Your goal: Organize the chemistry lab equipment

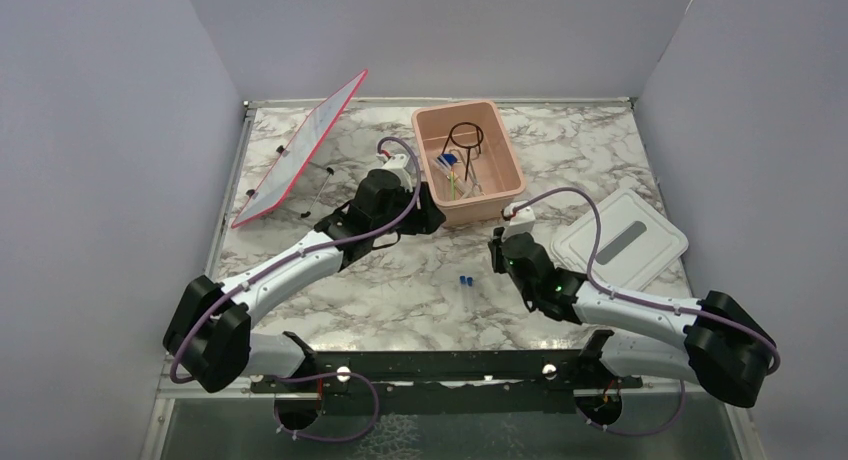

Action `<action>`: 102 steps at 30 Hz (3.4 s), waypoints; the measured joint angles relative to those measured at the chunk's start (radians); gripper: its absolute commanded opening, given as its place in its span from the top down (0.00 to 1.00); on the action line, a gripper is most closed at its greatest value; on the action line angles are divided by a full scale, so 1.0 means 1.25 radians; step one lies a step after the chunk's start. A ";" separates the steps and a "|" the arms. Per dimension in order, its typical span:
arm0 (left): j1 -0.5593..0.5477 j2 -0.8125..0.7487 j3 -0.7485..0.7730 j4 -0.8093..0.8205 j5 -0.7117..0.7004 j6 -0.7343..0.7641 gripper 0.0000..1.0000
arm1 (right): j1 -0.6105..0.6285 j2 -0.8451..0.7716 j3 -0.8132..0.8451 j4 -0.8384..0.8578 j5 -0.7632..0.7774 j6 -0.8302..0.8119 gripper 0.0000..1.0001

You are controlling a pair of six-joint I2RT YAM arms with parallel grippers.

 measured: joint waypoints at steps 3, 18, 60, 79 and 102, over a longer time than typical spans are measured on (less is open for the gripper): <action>0.000 -0.009 -0.001 0.001 -0.005 0.000 0.39 | 0.000 0.005 -0.010 0.027 0.007 -0.001 0.87; 0.000 -0.015 -0.010 0.000 -0.019 0.000 0.39 | 0.000 0.139 -0.040 0.296 0.117 -0.004 0.86; 0.001 -0.050 -0.068 0.001 -0.026 -0.006 0.32 | -0.081 0.156 0.277 -0.392 -0.044 0.215 0.61; 0.001 -0.057 -0.095 0.010 -0.011 -0.010 0.32 | -0.099 0.177 0.359 -0.433 -0.071 0.209 0.60; 0.001 -0.059 -0.103 0.013 -0.008 -0.021 0.32 | -0.120 0.222 0.370 -0.432 -0.132 0.166 0.73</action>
